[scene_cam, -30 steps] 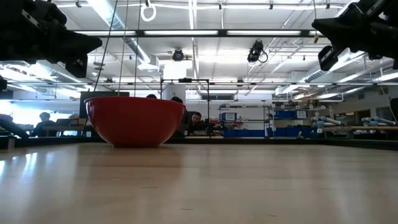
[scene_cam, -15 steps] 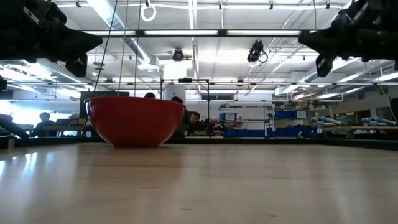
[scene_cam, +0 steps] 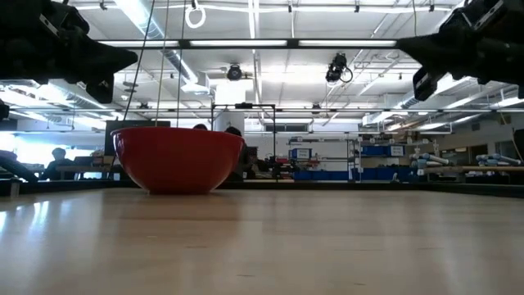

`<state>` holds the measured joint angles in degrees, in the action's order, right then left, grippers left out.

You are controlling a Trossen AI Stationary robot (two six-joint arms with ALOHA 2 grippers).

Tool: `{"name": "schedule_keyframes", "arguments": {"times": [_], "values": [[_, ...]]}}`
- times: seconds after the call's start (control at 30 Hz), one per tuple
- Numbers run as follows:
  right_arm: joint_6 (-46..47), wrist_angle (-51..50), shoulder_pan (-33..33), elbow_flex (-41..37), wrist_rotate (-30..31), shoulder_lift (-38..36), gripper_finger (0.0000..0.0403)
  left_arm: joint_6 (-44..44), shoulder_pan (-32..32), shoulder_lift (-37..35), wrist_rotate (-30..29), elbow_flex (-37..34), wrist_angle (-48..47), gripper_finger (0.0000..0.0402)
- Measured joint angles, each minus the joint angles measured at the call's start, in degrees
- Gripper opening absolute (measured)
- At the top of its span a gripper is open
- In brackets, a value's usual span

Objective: Nest bowls inside each other
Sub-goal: Return to Home Position

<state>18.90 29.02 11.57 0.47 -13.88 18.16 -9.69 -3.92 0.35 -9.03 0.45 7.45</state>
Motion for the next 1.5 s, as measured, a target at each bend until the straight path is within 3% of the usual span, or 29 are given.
{"name": "schedule_keyframes", "arguments": {"times": [0.2,0.43,0.63,0.97,1.3,1.5], "values": [[1.7,-2.8,-0.4,0.0,-6.2,-4.4,0.0004,3.4,-0.2,-0.2,1.3,1.8,-0.2,0.0004],[-1.9,-4.2,-6.5,0.0,5.3,-3.1,0.0004,3.8,-0.2,-0.1,2.5,1.8,-3.1,0.0004],[-3.0,-5.1,-9.5,-0.1,3.9,-5.4,0.0004,4.0,-0.2,-0.1,2.5,1.8,-2.8,0.0004],[-2.6,-16.1,-8.7,-0.1,2.2,-18.2,0.0004,4.4,-0.2,-0.1,2.6,4.5,-4.7,0.0004],[-5.0,-17.1,-8.3,-0.1,3.7,-18.1,0.0004,7.6,-0.1,-0.1,2.7,4.5,-7.2,0.0004],[-7.3,-16.7,-8.3,-0.1,4.0,-18.1,0.0004,6.4,-0.1,0.0,2.7,0.4,-3.3,0.0004]]}}
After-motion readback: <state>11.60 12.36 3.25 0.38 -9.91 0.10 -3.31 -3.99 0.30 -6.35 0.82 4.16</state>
